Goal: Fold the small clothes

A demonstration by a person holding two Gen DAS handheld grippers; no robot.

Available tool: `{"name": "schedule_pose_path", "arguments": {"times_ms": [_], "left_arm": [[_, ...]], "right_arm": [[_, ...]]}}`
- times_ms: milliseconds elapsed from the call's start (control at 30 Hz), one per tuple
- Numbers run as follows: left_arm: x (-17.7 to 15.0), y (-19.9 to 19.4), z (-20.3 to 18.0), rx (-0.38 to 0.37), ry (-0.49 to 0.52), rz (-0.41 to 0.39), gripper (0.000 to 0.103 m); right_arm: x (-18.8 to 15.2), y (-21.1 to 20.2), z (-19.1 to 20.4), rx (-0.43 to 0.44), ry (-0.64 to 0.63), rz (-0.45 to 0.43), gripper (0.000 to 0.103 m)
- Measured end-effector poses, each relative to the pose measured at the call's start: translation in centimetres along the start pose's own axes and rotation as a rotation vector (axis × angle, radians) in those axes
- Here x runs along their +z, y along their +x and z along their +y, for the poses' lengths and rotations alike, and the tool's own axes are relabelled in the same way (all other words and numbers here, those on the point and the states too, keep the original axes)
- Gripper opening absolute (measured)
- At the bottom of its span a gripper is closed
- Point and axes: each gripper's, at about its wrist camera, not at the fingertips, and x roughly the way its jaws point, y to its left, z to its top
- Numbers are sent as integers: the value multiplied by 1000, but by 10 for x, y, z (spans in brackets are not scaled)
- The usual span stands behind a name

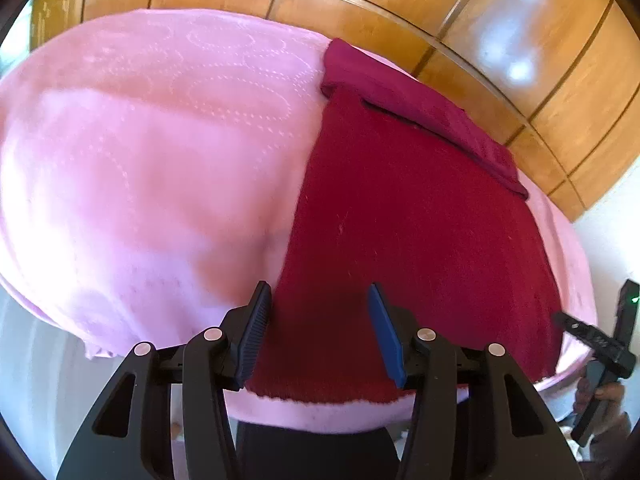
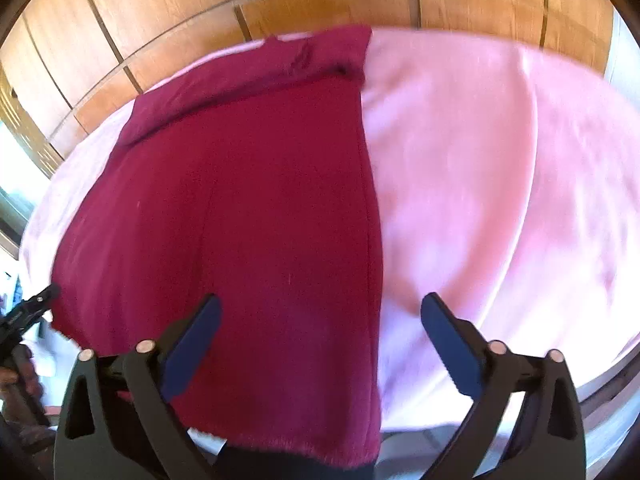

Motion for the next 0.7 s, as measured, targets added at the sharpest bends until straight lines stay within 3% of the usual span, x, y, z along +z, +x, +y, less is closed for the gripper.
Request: {"name": "schedule_pose_path", "arguments": {"times_ms": [133, 233, 300, 333, 367, 400, 533, 700], "left_arm": [[-4, 0, 0, -33, 1, 14, 41], [-4, 1, 2, -48, -3, 20, 23], [-5, 0, 2, -43, 10, 19, 11], [-5, -2, 0, -42, 22, 16, 9], [-5, -5, -2, -42, 36, 11, 8], [-5, -10, -4, -44, 50, 5, 7], [3, -30, -10, -95, 59, -25, 7], [25, -48, -14, -207, 25, -68, 7]], "right_arm": [[-19, 1, 7, 51, -30, 58, 68], [-28, 2, 15, 49, -71, 71, 57], [-29, 1, 17, 48, -79, 72, 40], [-28, 0, 17, 47, -84, 71, 33], [-27, -2, 18, 46, -94, 68, 17], [-27, -7, 20, 50, -108, 65, 13], [-17, -26, 23, 127, -111, 38, 9], [14, -57, 29, 272, -67, -82, 9]]}}
